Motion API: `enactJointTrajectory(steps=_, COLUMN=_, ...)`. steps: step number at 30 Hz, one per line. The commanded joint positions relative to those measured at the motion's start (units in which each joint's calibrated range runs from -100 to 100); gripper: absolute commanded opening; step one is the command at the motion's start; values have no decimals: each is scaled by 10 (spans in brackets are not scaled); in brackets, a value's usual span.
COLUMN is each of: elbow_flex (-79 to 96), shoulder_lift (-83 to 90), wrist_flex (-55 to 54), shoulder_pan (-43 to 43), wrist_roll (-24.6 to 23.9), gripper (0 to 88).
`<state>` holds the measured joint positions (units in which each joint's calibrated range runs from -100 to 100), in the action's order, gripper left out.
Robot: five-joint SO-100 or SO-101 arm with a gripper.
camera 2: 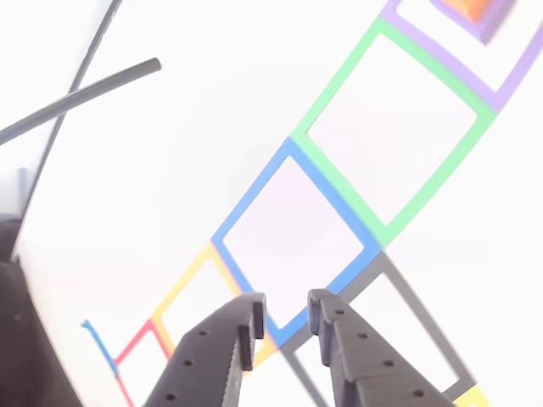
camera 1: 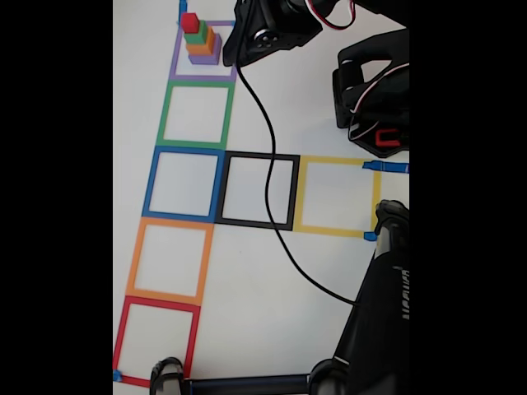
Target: Tower of hanoi
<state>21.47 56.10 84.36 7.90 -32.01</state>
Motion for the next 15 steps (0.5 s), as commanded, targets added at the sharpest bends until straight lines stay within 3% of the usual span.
enactJointTrajectory(steps=1, elbow_flex=-33, shoulder_lift=-9, wrist_flex=-37, shoulder_pan=-50, wrist_roll=345, gripper=15)
enactJointTrajectory(steps=3, elbow_flex=-17, shoulder_lift=-2, wrist_flex=-83, shoulder_pan=-68, wrist_roll=539, gripper=15)
enactJointTrajectory(steps=4, elbow_flex=-3, shoulder_lift=3, wrist_flex=-111, shoulder_pan=-74, wrist_roll=684, gripper=15)
enactJointTrajectory(steps=8, elbow_flex=52, shoulder_lift=18, wrist_flex=-189, shoulder_pan=-98, wrist_roll=994, gripper=15)
enactJointTrajectory(steps=13, elbow_flex=117, shoulder_lift=27, wrist_flex=-286, shoulder_pan=-139, wrist_roll=1276, gripper=15)
enactJointTrajectory(steps=15, elbow_flex=132, shoulder_lift=29, wrist_flex=-316, shoulder_pan=-153, wrist_roll=1320, gripper=14)
